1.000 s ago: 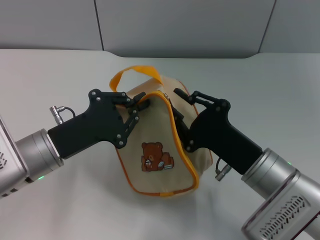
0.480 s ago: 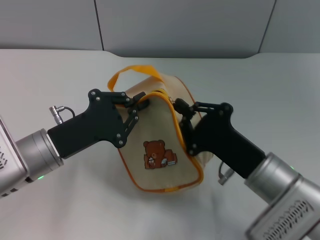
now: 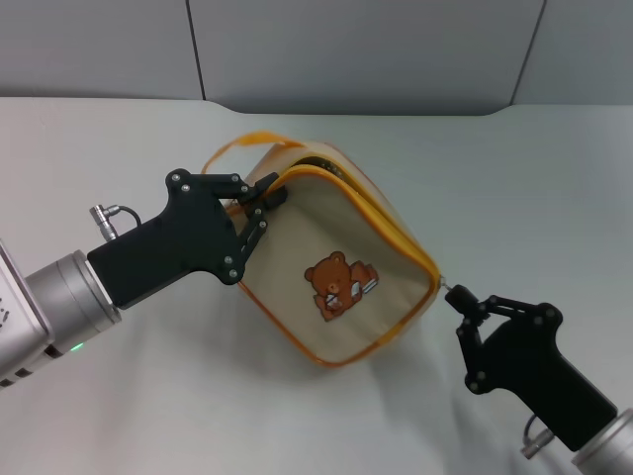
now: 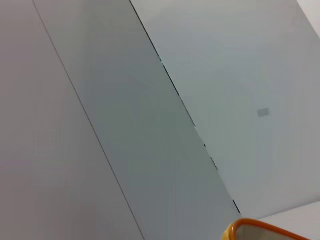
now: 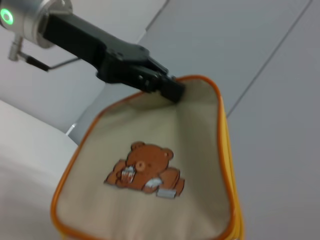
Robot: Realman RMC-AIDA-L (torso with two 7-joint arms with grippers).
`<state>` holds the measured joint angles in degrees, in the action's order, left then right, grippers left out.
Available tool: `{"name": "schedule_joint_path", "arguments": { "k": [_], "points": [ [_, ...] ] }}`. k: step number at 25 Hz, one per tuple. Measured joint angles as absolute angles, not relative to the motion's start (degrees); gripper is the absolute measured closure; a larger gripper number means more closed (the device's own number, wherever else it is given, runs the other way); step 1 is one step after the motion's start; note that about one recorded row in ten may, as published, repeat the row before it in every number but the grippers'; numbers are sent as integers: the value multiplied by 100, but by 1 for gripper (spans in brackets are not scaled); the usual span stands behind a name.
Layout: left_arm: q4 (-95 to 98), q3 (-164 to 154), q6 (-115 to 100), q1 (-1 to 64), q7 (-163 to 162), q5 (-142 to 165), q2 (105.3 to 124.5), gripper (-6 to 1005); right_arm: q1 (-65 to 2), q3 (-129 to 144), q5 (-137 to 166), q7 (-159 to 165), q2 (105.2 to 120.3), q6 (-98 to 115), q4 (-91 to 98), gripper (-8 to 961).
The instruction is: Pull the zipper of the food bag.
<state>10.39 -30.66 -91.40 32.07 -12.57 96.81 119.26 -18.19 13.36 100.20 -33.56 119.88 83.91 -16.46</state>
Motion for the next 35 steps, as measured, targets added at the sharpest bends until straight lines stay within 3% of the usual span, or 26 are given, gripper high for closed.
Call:
{"name": "schedule_joint_path", "arguments": {
  "k": [11,19,23,29,35],
  "points": [
    [100,-2674,-8915,3183,-1333,9663,11926,897,-1650,919,9952,-2311,11944,9142,-1533,951],
    [25,-2637,-8990,3046,-2737,9997,11885,887,-1946,1400,10521,2643,11925,9831,612,625],
    [552,-2642,-9261,2972,-3468,10441,11874,733,-2200,2078,11195,4505,11871,10236,1734,485],
    [1984,-3448,-10468,2692,-4386,11445,11865,459,-2533,2939,12057,5363,11636,10942,2303,310],
    [2204,-3619,-10541,2452,-4496,11425,11873,284,-2646,2980,12259,5423,11616,10987,2325,121]
  ]
}}
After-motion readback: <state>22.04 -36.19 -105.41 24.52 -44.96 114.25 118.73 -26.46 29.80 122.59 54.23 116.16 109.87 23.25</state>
